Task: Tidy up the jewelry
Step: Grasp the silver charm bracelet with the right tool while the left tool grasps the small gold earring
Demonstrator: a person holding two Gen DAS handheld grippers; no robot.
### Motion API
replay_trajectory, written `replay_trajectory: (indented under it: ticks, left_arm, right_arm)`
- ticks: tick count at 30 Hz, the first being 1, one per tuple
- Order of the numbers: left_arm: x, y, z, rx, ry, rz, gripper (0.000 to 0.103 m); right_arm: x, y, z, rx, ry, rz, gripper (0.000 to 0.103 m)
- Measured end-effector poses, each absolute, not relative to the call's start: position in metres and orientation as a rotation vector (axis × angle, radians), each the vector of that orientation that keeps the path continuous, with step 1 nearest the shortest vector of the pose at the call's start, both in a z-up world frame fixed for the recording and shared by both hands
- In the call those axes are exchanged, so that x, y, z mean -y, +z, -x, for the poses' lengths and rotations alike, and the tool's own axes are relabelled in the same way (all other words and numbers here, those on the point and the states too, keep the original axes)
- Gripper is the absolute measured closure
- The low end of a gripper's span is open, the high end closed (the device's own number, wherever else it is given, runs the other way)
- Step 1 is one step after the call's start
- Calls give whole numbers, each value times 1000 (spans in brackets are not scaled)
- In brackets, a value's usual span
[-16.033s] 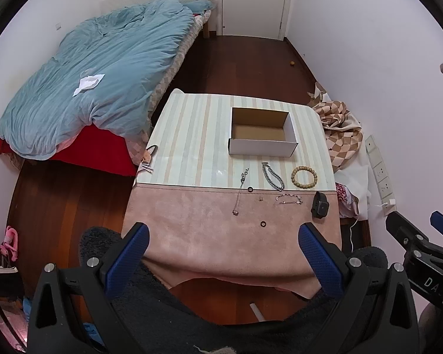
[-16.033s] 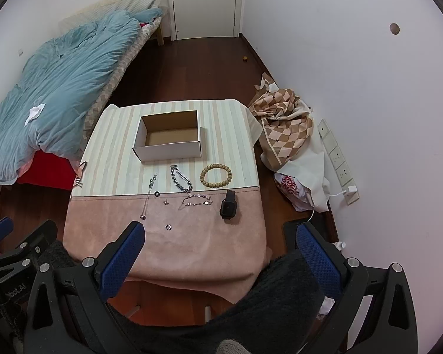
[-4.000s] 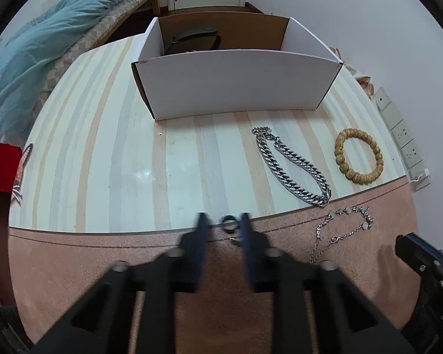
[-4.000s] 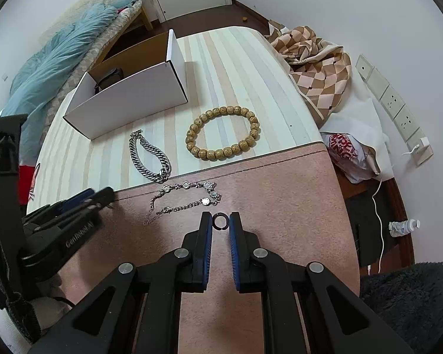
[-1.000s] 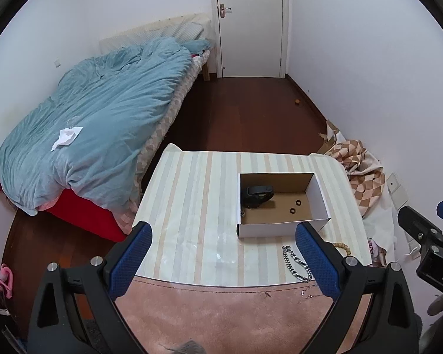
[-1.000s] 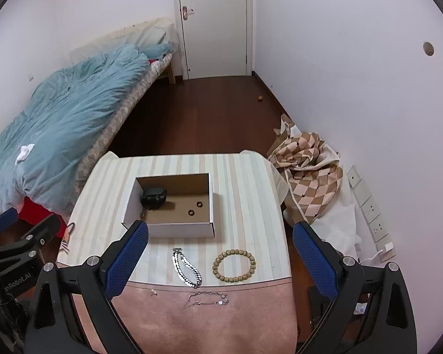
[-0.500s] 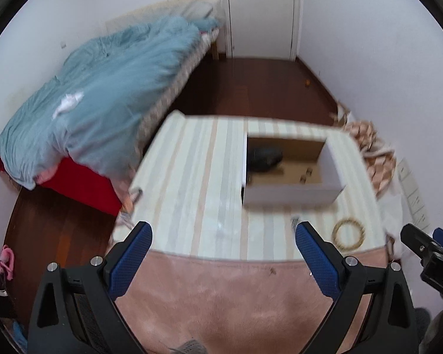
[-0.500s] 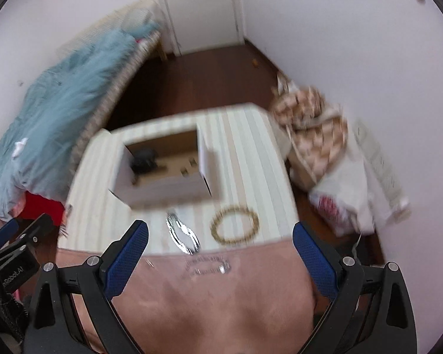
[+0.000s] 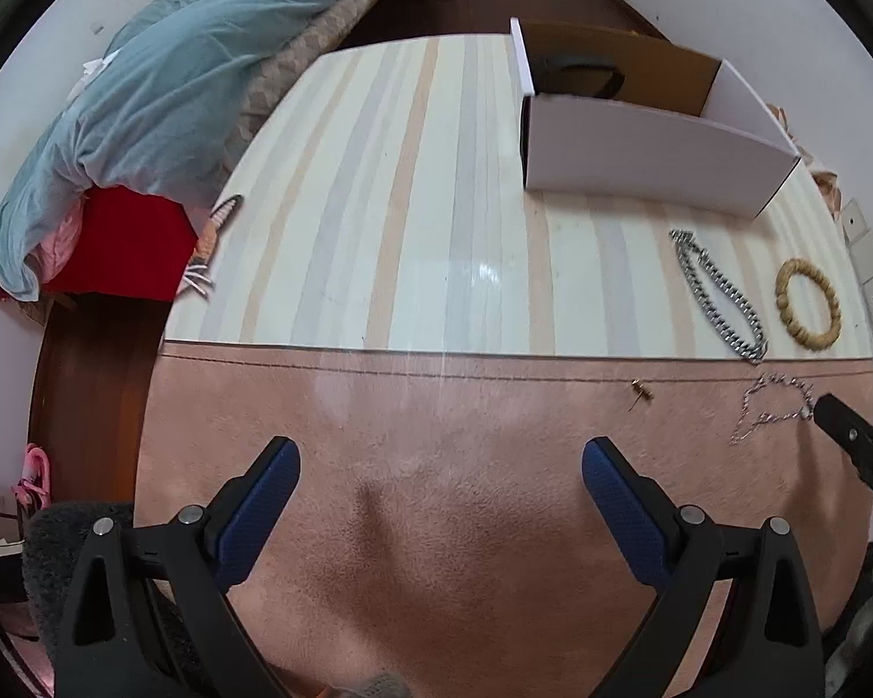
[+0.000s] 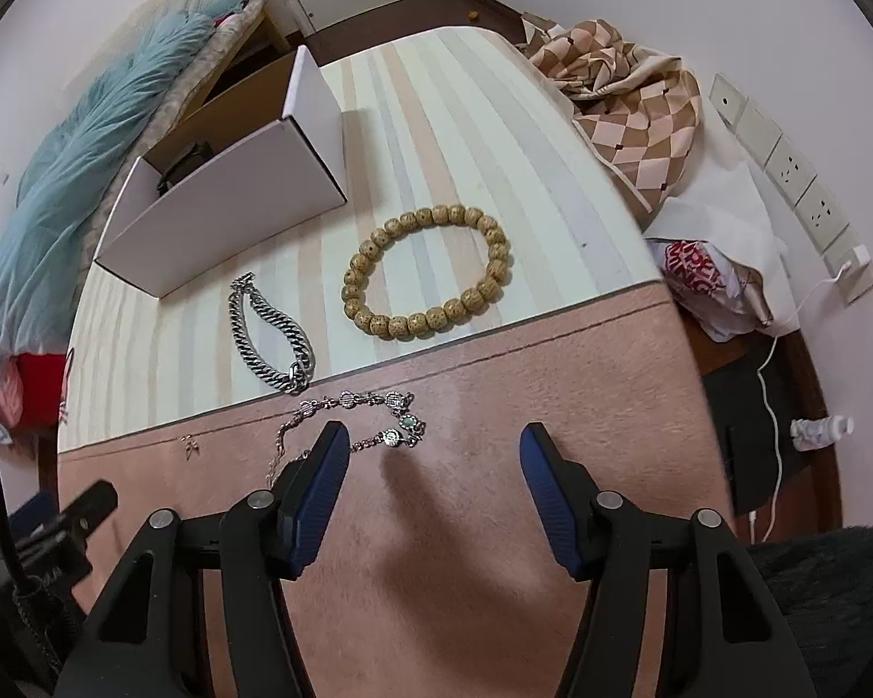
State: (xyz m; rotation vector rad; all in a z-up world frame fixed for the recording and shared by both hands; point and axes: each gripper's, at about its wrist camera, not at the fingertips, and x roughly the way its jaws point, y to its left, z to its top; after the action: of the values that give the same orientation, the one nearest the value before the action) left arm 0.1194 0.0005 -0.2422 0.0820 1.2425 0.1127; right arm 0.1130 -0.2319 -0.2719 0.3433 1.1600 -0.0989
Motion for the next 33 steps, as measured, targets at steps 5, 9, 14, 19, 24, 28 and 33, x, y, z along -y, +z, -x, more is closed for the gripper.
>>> replay_trajectory:
  ticks: [5,9,14,19,24,28,33]
  left_arm:
    - [-2,-245,-123,-1245,112,-91,4]
    - [-2,-247,-127,-1239,88,-86,4]
    - [4,-248,-132,-1227,27,-45,4]
    - [30,-249,-133,-1212,-85,-93,4]
    - [55,-262,-136,-1230,-169,-161,5]
    - [67,-266,-137,-1218,-196,-186,17]
    - [69,-268,-137,-1214,-227,-157,69]
  right_arm:
    - [212,-275,-121,-1125,-113,-239,58]
    - [195,-276,-125,-1128,-139,-125,63]
    - [187,-272,-126,-1138,-95,-110,96]
    - [207,-260,-114,-1100,-144,-178,97]
    - [230,-248,-110,-1072,-166,-231,97]
    - [238,-248,-113,-1074,-176,-248,97]
    - [239,-255,-112,-1097,-167,-281,97]
